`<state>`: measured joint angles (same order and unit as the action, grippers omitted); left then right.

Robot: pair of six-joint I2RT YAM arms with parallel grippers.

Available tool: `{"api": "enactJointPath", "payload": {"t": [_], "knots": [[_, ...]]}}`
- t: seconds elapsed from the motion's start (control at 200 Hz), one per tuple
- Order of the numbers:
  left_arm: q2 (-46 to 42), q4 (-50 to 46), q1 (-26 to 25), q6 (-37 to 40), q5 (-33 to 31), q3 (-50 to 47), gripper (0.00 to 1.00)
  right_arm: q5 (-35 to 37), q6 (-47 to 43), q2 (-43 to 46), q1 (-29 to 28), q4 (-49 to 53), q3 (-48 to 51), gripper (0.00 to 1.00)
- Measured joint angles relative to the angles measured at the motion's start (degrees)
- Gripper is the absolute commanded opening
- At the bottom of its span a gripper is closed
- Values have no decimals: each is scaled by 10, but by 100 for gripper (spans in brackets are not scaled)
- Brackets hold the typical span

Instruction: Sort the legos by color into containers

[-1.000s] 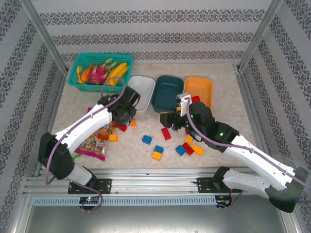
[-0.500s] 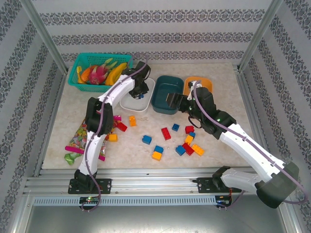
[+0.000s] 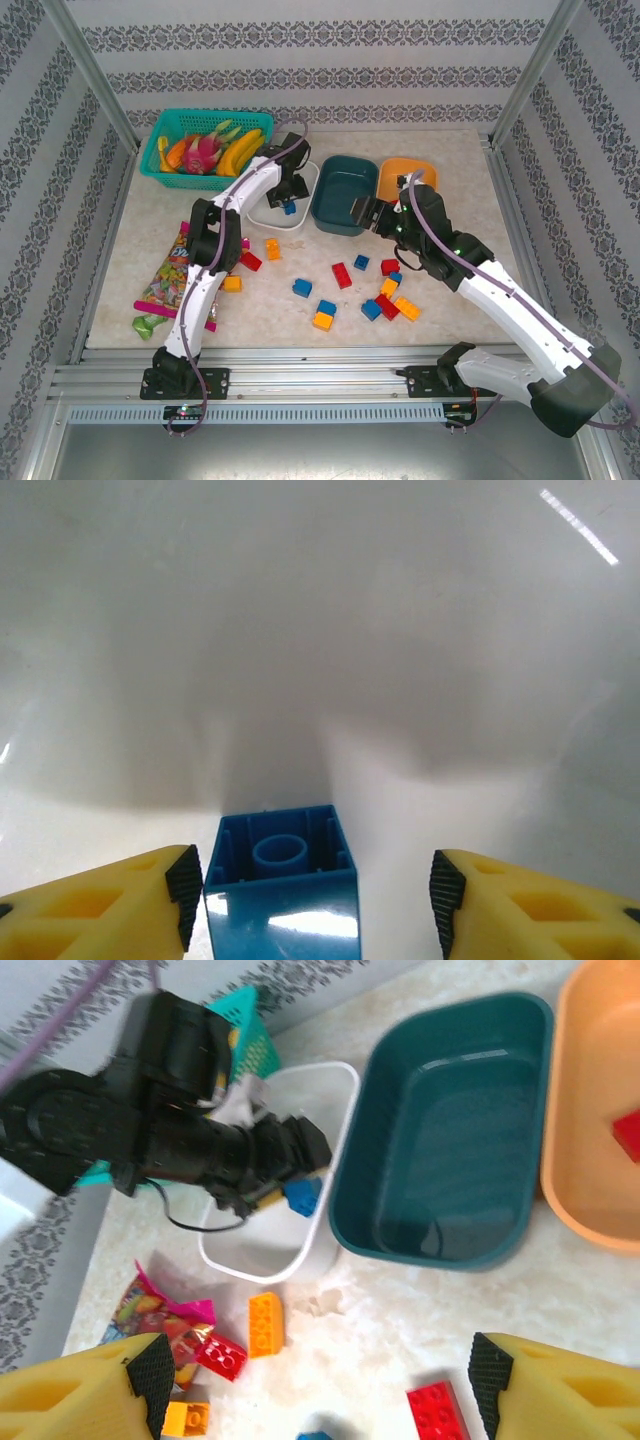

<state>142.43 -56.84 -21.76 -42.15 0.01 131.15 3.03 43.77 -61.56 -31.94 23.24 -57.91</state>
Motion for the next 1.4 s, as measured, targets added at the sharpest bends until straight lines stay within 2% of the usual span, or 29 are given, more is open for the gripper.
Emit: {"api": "enactJointPath", "payload": {"t": [0.21,0.33,0.5,0.615,0.894,0.959,1.039,1.234,1.399], "knots": [[-61,-1,-5,6,-1,1,74,28,91,-38,35,167,-39,78],[-153,8,-22,24,0,-22,77,28,151,-60,66,254,-33,80],[-312,63,-82,58,20,-140,77,7,221,-53,104,310,34,89],[-390,101,-134,76,37,-247,77,-8,238,-51,130,326,68,94],[-483,153,-217,72,72,-465,78,-57,223,-60,161,319,136,93],[-514,167,-233,70,82,-501,83,-66,211,-66,161,316,148,92],[-562,190,-251,66,101,-544,84,-75,193,-69,161,310,163,92],[-651,224,-275,59,135,-628,86,-98,152,-69,165,288,202,91],[-666,226,-278,54,137,-656,86,-110,116,-69,165,256,215,90]]}}
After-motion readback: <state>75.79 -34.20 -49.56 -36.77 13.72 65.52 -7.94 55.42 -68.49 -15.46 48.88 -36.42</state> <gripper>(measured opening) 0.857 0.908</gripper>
